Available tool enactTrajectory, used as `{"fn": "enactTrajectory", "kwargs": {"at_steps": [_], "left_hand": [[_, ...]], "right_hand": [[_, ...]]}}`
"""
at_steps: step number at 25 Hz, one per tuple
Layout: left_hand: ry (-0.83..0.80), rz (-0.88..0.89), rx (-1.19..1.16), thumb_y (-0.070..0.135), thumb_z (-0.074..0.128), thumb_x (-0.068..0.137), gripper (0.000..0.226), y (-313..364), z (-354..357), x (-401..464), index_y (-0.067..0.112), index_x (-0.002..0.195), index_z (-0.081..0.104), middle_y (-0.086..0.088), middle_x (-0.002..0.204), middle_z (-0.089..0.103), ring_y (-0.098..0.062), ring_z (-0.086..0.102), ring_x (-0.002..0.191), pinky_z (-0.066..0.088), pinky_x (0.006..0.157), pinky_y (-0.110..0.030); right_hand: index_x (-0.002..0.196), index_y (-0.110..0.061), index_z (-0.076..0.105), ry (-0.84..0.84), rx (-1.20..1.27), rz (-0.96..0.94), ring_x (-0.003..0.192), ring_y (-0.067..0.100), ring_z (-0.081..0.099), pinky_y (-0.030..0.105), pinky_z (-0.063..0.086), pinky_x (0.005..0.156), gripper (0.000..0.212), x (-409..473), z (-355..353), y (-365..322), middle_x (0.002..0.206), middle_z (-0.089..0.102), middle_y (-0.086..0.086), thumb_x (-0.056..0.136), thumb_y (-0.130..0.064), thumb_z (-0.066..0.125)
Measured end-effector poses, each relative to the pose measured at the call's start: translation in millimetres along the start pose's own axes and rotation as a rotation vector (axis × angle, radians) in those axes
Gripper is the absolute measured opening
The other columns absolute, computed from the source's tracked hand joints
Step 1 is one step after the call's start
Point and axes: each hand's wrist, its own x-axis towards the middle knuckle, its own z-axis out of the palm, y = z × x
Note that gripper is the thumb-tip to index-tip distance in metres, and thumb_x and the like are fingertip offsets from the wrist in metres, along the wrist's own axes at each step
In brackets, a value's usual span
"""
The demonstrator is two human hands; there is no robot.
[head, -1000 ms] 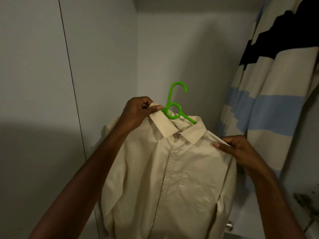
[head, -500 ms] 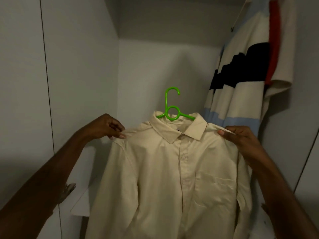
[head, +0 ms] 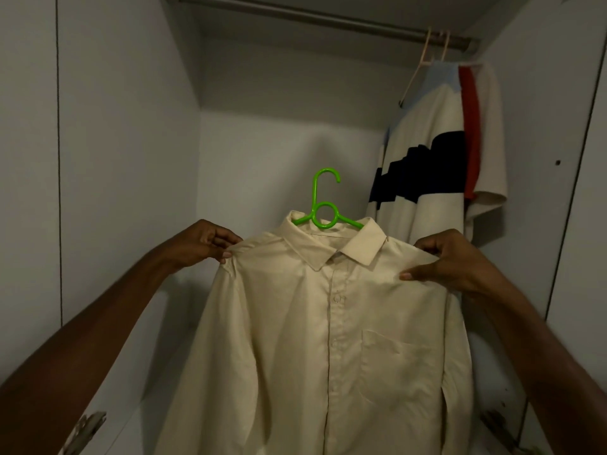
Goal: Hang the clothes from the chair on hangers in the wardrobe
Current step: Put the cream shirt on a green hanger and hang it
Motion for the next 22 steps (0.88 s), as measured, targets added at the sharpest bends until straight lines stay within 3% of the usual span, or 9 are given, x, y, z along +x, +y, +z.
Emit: {"fn": "enactTrajectory", "kwargs": {"at_steps": [3, 7, 10, 12, 15, 18, 20, 22], "left_hand": [[-0.054, 0.009, 0.017, -0.003, 0.074, 0.086, 0.037, -2, 1, 7, 0.014, 0.118, 0.075, -0.008, 0.113, 0.076, -0.028, 0.072, 0.105, 0.060, 0.086, -0.030], [-0.122, -0.003, 0.068, -0.009, 0.064, 0.091, 0.041, 7, 12, 10, 0.017, 0.121, 0.072, 0.000, 0.119, 0.075, -0.020, 0.068, 0.117, 0.052, 0.103, -0.036], [-0.177, 0.029, 0.030, 0.017, 0.078, 0.088, 0.020, 31, 38, 13, 0.016, 0.108, 0.078, -0.009, 0.109, 0.077, -0.019, 0.070, 0.104, 0.054, 0.092, -0.029], [-0.175, 0.078, 0.105, 0.029, 0.085, 0.081, 0.023, 39, 50, 19, 0.012, 0.096, 0.081, -0.013, 0.095, 0.077, -0.016, 0.067, 0.086, 0.051, 0.079, -0.031], [-0.063, 0.104, 0.011, 0.018, 0.083, 0.083, 0.016, 34, 54, 23, 0.012, 0.097, 0.082, -0.002, 0.092, 0.079, -0.008, 0.068, 0.086, 0.051, 0.077, -0.024], [-0.039, 0.112, -0.067, 0.005, 0.077, 0.086, 0.016, 26, 53, 21, 0.012, 0.100, 0.080, -0.003, 0.097, 0.079, -0.009, 0.072, 0.093, 0.054, 0.079, -0.019], [-0.065, 0.108, -0.080, 0.003, 0.075, 0.087, 0.017, 24, 55, 22, 0.009, 0.103, 0.078, -0.003, 0.099, 0.079, -0.010, 0.072, 0.094, 0.054, 0.079, -0.019], [-0.098, 0.116, -0.079, 0.003, 0.073, 0.089, 0.018, 25, 55, 24, 0.004, 0.106, 0.076, -0.004, 0.100, 0.078, -0.011, 0.071, 0.094, 0.054, 0.080, -0.021]], "right_hand": [[0.076, -0.011, 0.076, 0.169, -0.070, 0.000, 0.071, 0.019, 0.068, 0.028, 0.049, 0.061, 0.029, -2, 5, -2, 0.074, 0.073, 0.004, 0.058, -0.019, 0.097], [0.071, -0.006, 0.066, 0.337, 0.121, -0.129, 0.060, 0.008, 0.056, 0.025, 0.042, 0.058, 0.026, -7, 15, -4, 0.065, 0.063, 0.003, 0.067, -0.012, 0.091], [0.070, -0.005, 0.061, 0.365, 0.149, -0.181, 0.059, 0.009, 0.053, 0.026, 0.039, 0.056, 0.027, -5, 35, -10, 0.062, 0.058, 0.001, 0.073, -0.007, 0.088], [0.072, -0.005, 0.062, 0.377, 0.166, -0.179, 0.062, 0.012, 0.057, 0.027, 0.044, 0.060, 0.025, -2, 45, -14, 0.065, 0.062, 0.003, 0.074, -0.005, 0.086], [0.082, -0.006, 0.071, 0.280, 0.213, -0.133, 0.075, 0.014, 0.068, 0.033, 0.053, 0.070, 0.021, -2, 44, -15, 0.078, 0.072, 0.006, 0.072, -0.011, 0.089], [0.102, -0.017, 0.078, 0.102, 0.133, -0.075, 0.094, 0.011, 0.072, 0.024, 0.058, 0.080, 0.041, -4, 38, -23, 0.098, 0.077, -0.004, 0.066, -0.034, 0.089], [0.115, -0.022, 0.075, 0.073, -0.018, -0.122, 0.101, 0.003, 0.068, 0.018, 0.053, 0.085, 0.045, 3, 41, -36, 0.109, 0.074, -0.011, 0.075, -0.042, 0.083], [0.119, -0.020, 0.075, 0.032, -0.153, -0.198, 0.100, 0.005, 0.069, 0.028, 0.056, 0.089, 0.039, 13, 48, -51, 0.110, 0.075, -0.008, 0.084, -0.036, 0.079]]}}
